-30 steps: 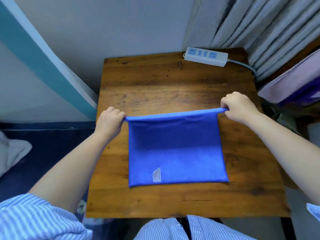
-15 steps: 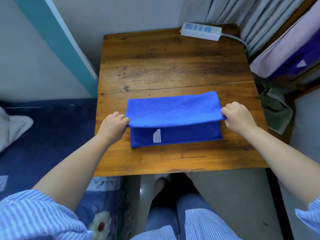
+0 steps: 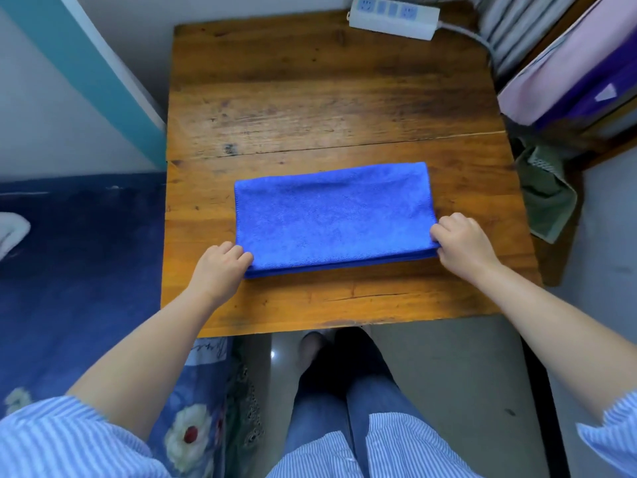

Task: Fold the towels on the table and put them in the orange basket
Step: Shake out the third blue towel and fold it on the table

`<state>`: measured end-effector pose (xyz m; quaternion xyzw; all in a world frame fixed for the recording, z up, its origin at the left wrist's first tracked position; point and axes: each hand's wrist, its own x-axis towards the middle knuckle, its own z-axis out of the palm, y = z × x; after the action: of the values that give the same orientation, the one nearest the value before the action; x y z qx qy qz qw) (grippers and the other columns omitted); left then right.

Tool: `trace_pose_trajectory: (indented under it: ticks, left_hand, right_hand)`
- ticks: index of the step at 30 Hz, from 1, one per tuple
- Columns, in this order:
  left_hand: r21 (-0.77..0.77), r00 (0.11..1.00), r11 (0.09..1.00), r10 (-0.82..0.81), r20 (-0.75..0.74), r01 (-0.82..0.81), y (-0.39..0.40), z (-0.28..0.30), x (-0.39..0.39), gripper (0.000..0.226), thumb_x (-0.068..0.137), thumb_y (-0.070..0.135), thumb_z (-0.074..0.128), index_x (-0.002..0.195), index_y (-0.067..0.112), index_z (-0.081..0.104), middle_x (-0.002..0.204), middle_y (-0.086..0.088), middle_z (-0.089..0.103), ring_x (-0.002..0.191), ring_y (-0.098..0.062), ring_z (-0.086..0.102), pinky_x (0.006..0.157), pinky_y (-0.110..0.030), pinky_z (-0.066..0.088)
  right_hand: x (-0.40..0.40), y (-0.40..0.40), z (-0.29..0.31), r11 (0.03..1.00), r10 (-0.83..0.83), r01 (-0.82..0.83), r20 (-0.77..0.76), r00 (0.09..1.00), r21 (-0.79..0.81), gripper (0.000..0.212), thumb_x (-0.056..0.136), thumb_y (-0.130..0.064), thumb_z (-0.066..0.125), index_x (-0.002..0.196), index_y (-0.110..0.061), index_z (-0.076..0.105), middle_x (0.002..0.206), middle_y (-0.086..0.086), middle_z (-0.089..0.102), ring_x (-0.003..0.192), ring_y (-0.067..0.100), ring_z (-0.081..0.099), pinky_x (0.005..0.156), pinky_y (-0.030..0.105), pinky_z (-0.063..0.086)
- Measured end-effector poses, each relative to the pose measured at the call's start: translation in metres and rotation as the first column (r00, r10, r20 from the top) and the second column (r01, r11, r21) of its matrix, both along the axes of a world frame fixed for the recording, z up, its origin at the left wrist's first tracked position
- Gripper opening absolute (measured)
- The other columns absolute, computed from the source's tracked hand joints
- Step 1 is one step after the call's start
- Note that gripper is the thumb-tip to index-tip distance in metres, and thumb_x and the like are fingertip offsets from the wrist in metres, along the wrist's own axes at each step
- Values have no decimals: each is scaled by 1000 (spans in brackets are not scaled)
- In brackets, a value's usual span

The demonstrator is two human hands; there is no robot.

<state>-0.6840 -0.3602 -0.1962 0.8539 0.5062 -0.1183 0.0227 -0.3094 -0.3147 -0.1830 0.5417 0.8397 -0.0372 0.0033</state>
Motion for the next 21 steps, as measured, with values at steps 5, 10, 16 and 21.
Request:
trace_pose_trajectory:
  ticks: [5, 10, 16, 21]
  left_hand:
    - [-32, 999, 999, -4, -41, 3, -6, -12, 8, 42, 25, 0, 87, 58, 7, 62, 52, -7, 56, 46, -24, 57, 38, -21, 39]
    - [-172, 964, 955, 218, -154, -243, -13, -29, 12, 23, 78, -1, 58, 101, 4, 56, 99, -14, 58, 94, -30, 56, 69, -34, 43]
    - [-220, 954, 949, 171, -246, -227, -13, -27, 18, 23, 78, 9, 55, 101, 9, 55, 100, -9, 59, 96, -28, 57, 73, -33, 42]
    - [10, 971, 978, 204, 122, -206, 13, -12, 35, 11, 46, -1, 66, 55, 2, 60, 53, -13, 58, 47, -28, 58, 39, -25, 43]
  right_hand:
    - [3, -7, -10, 999, 12, -10, 59, 998, -44, 32, 33, 25, 70, 50, 3, 54, 49, 18, 51, 45, 33, 53, 41, 30, 42]
    - [-1, -10, -24, 995, 12, 1, 132, 991, -99, 34, 29, 23, 72, 53, 3, 55, 51, 19, 52, 45, 35, 53, 40, 33, 43]
    - [0, -16, -35, 996, -22, 34, 133, 991, -86, 27, 34, 19, 66, 53, 2, 56, 51, 17, 52, 46, 34, 54, 44, 33, 43]
    - [-32, 5, -25, 996, 6, -1, -58, 998, 93, 21, 59, -1, 41, 58, 1, 62, 58, 15, 58, 54, 32, 60, 49, 31, 45]
